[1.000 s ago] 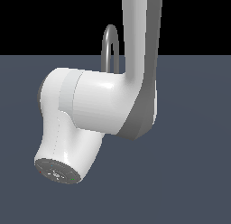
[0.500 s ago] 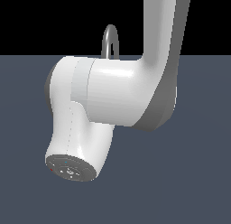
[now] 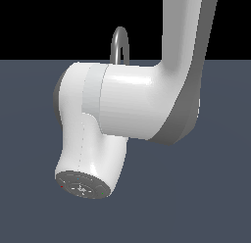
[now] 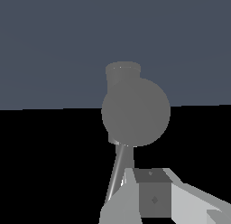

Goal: Turn on the faucet by rotating a designated handle.

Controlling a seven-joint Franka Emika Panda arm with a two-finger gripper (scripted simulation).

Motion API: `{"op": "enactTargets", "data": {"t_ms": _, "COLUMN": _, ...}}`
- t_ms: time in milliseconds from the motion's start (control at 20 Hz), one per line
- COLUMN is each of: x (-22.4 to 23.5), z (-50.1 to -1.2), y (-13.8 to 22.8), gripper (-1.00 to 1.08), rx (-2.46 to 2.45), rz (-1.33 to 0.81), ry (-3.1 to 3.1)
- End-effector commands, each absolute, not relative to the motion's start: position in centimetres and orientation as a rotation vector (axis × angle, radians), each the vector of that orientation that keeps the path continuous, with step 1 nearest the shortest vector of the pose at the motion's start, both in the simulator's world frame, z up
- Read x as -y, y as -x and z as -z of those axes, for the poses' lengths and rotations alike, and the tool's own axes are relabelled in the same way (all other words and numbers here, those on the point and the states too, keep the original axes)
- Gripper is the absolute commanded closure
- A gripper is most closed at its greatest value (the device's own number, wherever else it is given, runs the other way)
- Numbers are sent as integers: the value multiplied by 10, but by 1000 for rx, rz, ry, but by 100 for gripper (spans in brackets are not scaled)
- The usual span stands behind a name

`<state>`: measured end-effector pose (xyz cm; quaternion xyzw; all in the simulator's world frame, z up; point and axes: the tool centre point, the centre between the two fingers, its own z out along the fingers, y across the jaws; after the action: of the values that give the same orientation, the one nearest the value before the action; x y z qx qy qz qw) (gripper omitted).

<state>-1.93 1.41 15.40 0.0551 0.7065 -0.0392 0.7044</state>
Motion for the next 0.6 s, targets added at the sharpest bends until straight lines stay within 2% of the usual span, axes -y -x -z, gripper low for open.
{"op": "enactTargets", "data": {"t_ms": 0, "x": 23, "z": -147, "y": 22, "gripper": 108, "rx": -1576, "rz": 114, "ry": -113}}
{"op": "enactTargets", "data": {"t_ms": 200, "x": 39, "z": -146, "y": 23, "gripper": 108, "rx": -1568, "rz": 122, "ry": -118}}
{"op": "enactTargets", "data": {"t_ms": 250, "x": 2, "z": -152, "y": 21, "gripper": 108, "rx": -1560, "rz": 103, "ry": -156}}
{"op": "enactTargets", "data": {"t_ms": 550, "x": 18, "z": -135, "y": 23, "gripper": 108, "rx": -1563, "rz": 109, "ry": -144}}
